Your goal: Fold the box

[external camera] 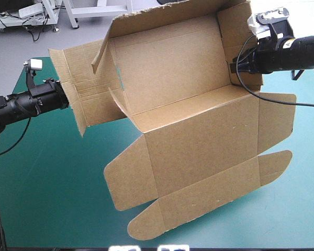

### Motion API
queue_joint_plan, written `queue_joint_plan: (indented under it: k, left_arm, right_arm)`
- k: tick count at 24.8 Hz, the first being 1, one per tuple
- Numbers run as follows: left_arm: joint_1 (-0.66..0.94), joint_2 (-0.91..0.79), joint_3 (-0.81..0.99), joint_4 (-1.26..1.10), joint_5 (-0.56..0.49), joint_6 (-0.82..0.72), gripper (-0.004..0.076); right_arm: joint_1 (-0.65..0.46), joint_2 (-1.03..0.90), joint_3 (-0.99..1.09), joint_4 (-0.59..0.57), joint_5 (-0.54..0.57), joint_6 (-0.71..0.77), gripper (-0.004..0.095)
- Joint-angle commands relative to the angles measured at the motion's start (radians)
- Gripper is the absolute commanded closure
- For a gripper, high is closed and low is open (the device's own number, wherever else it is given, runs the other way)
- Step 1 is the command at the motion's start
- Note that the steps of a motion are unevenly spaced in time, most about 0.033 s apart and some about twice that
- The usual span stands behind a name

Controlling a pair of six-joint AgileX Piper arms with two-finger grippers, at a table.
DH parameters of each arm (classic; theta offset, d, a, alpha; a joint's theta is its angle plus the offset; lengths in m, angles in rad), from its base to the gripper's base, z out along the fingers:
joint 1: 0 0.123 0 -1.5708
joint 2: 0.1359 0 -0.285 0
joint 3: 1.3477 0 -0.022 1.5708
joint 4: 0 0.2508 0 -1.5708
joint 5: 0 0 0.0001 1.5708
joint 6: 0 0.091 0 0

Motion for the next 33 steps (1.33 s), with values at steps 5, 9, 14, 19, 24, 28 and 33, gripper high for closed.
queue_joint_plan:
  k: [5,9,14,19,24,28,33]
  left_arm:
    - [-0.110,-0.043,-0.028,-0.124,0.096,-0.009,0.0400]
    - [-0.142,-0.054,-0.028,-0.153,0.096,-0.009,0.0365]
    - [-0.188,-0.064,-0.028,-0.157,0.096,0.000,0.0313]
    - [-0.193,-0.064,-0.030,-0.157,0.096,-0.008,0.0313]
    - [-0.193,-0.072,-0.038,-0.144,0.096,-0.025,0.0313]
    - [-0.193,-0.073,-0.038,-0.079,0.093,-0.052,0.0313]
    - [-0.198,-0.073,-0.038,-0.010,0.047,-0.098,0.0313]
  right_arm:
    - [-0.010,-0.014,-0.029,-0.037,0.008,0.031,0.0926]
    - [-0.009,0.008,-0.029,-0.072,-0.021,0.067,0.0926]
    - [0.014,0.036,-0.029,-0.080,-0.028,0.093,0.0926]
    - [0.086,0.055,-0.029,-0.161,-0.073,0.149,0.0926]
    - [0.181,0.084,-0.029,-0.277,-0.097,0.219,0.0926]
    - [0.222,0.095,-0.029,-0.309,-0.117,0.249,0.0926]
    - [0.269,0.100,-0.029,-0.317,-0.152,0.292,0.0926]
